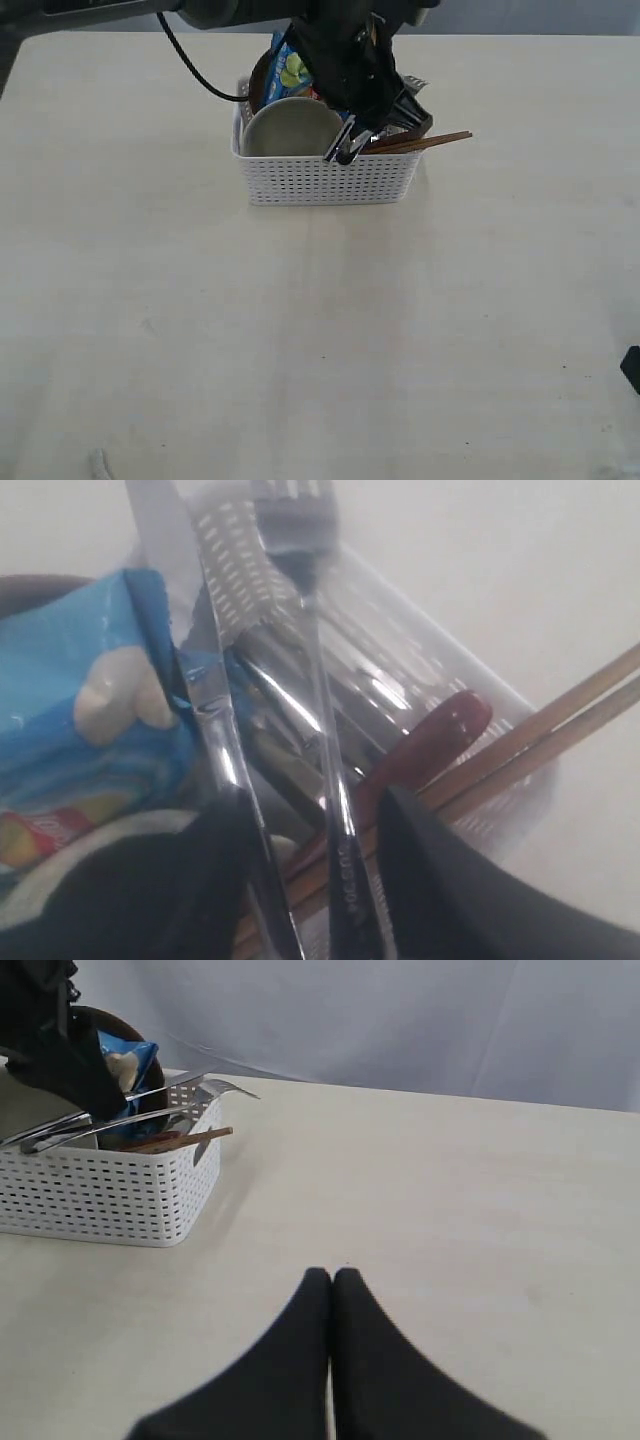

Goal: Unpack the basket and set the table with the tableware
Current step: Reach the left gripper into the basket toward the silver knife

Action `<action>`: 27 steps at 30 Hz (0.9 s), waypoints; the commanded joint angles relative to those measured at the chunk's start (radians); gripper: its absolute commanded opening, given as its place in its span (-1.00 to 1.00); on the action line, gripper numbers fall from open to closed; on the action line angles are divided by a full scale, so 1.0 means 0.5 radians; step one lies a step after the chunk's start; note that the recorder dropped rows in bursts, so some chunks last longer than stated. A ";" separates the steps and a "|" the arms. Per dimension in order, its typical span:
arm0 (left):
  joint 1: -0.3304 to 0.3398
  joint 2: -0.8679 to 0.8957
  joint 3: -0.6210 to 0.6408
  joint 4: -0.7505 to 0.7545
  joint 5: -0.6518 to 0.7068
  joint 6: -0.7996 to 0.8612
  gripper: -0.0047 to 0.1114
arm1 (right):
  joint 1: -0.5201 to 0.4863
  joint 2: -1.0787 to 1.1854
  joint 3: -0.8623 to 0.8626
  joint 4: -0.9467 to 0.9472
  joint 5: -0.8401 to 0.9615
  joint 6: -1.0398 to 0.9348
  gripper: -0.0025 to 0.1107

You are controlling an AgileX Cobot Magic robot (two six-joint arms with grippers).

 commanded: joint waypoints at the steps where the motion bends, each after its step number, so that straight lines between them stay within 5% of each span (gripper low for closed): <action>1: -0.005 0.008 -0.015 0.007 -0.056 -0.083 -0.27 | 0.006 -0.011 0.007 0.000 -0.013 0.004 -0.96; 27: 0.023 0.119 -0.015 0.236 -0.171 -0.403 -0.29 | 0.006 -0.011 0.007 0.000 -0.013 0.004 -0.96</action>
